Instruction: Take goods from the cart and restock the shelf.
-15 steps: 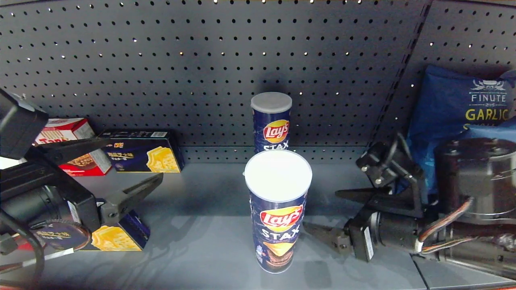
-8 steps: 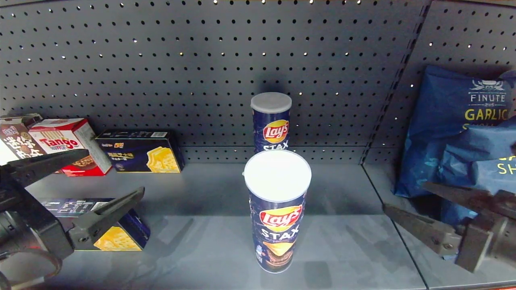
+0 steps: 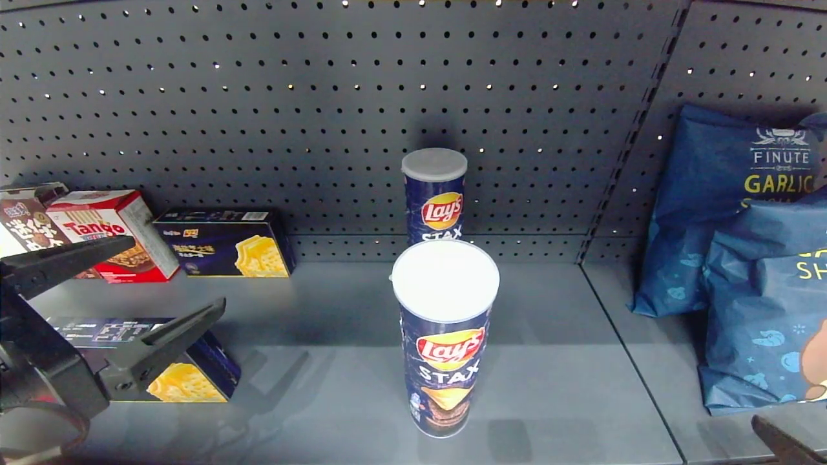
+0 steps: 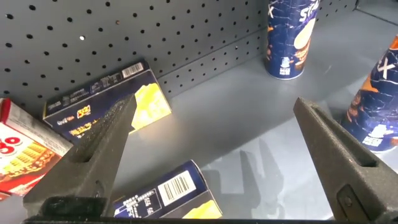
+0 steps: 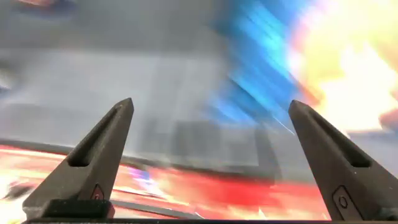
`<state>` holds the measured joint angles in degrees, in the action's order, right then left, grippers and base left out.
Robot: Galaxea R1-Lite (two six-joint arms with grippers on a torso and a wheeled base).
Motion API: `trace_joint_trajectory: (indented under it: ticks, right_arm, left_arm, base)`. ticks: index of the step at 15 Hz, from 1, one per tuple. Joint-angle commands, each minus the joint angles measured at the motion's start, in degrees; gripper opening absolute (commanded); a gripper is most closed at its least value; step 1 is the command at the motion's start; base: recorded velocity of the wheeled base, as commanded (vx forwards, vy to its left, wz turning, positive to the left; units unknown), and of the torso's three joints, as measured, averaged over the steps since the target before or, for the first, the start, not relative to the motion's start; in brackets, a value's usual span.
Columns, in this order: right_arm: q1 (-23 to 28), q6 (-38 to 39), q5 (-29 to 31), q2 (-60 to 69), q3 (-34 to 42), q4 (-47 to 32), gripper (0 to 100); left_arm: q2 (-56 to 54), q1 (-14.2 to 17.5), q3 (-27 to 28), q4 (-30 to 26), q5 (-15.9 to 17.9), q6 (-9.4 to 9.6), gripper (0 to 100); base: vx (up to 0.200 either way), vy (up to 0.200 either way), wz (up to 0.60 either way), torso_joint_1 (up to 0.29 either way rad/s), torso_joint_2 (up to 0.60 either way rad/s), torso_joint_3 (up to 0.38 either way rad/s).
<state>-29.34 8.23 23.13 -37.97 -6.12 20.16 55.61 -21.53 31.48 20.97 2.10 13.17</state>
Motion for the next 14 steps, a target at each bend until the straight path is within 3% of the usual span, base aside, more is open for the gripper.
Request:
trace_joint_trajectory:
  ticks: [1, 2, 3, 4, 7, 8, 14]
  right_arm:
    - [15.0, -0.1, 0.4, 7.7, 6.1, -4.3, 100]
    - [26.3, -0.2, 1.2, 13.1, 6.1, -11.3, 100]
    - [33.8, -0.6, 0.3, 19.8, 5.9, -17.7, 100]
    - [38.1, -1.3, -1.5, 25.8, 4.9, -20.1, 100]
    - [35.1, -5.4, -15.7, 33.4, 5.9, -17.7, 100]
    - [35.4, -7.2, -23.3, 33.2, 6.1, -18.5, 100]
    - [29.3, -8.8, -25.6, 32.9, 6.0, -20.6, 100]
  left_arm:
    - [0.1, -0.1, -0.3, 0.0, 0.1, 0.02, 100]
    - [0.1, -0.2, -0.3, 0.0, 0.1, 0.02, 100]
    - [0.1, -0.2, -0.4, 0.0, 0.1, 0.02, 100]
    - [0.1, -0.3, -0.5, 0.0, 0.1, 0.02, 100]
    - [0.0, -0.4, -0.6, 0.0, 0.1, 0.11, 100]
    - [0.0, -0.4, -1.2, 0.1, 0.2, 0.11, 100]
    - [0.0, -0.4, -1.9, 0.2, 0.9, 0.11, 100]
  base:
    - [0.0, 0.0, 0.0, 0.0, 0.0, 0.0]
    - [0.0, 0.0, 0.0, 0.0, 0.0, 0.0]
    - [0.0, 0.0, 0.0, 0.0, 0.0, 0.0]
    - [0.0, 0.0, 0.0, 0.0, 0.0, 0.0]
    - [0.0, 0.0, 0.0, 0.0, 0.0, 0.0]
    - [0.0, 0.0, 0.0, 0.0, 0.0, 0.0]
    - [0.0, 0.0, 0.0, 0.0, 0.0, 0.0]
